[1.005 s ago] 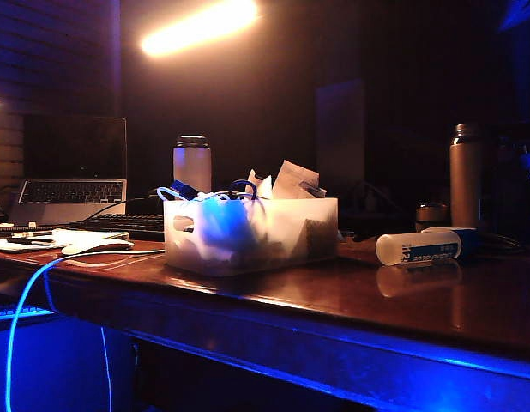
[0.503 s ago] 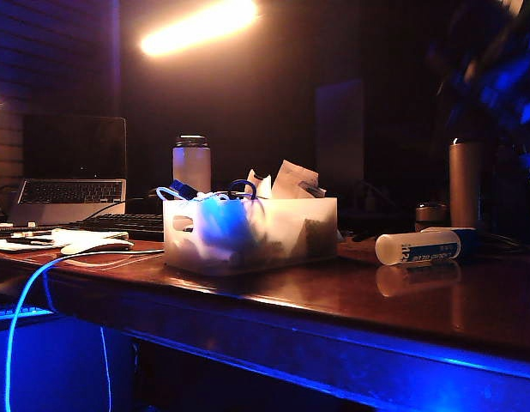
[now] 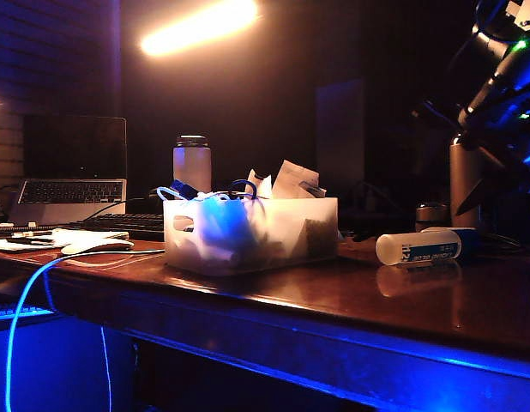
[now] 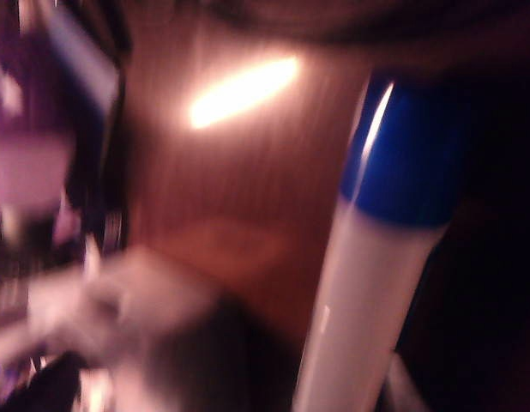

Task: Pick up the liquid glue and place it into the translucent box.

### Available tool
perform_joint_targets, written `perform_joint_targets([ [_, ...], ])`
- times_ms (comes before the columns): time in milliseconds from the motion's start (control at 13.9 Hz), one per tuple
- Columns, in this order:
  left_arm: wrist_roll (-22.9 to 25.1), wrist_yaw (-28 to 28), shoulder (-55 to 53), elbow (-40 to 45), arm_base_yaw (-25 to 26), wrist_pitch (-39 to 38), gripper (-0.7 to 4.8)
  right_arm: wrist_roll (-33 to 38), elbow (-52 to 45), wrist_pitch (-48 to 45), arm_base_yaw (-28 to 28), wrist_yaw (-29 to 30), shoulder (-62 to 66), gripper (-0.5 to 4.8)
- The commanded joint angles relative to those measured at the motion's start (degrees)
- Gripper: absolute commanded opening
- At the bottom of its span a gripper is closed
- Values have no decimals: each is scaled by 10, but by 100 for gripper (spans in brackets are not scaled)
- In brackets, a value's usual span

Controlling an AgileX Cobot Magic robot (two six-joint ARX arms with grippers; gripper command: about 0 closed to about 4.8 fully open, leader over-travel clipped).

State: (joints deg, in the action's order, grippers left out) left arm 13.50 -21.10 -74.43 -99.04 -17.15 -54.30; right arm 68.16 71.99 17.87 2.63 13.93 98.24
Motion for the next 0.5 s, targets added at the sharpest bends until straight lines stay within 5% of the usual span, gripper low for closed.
perform_joint_targets([
  [72,1,-12,2,-2,0,10,-5,18,4,-36,0,-23,11,479],
  [503,1,-12,2,-2,0,13,-5,20,4,-31,6,-25,52,479],
])
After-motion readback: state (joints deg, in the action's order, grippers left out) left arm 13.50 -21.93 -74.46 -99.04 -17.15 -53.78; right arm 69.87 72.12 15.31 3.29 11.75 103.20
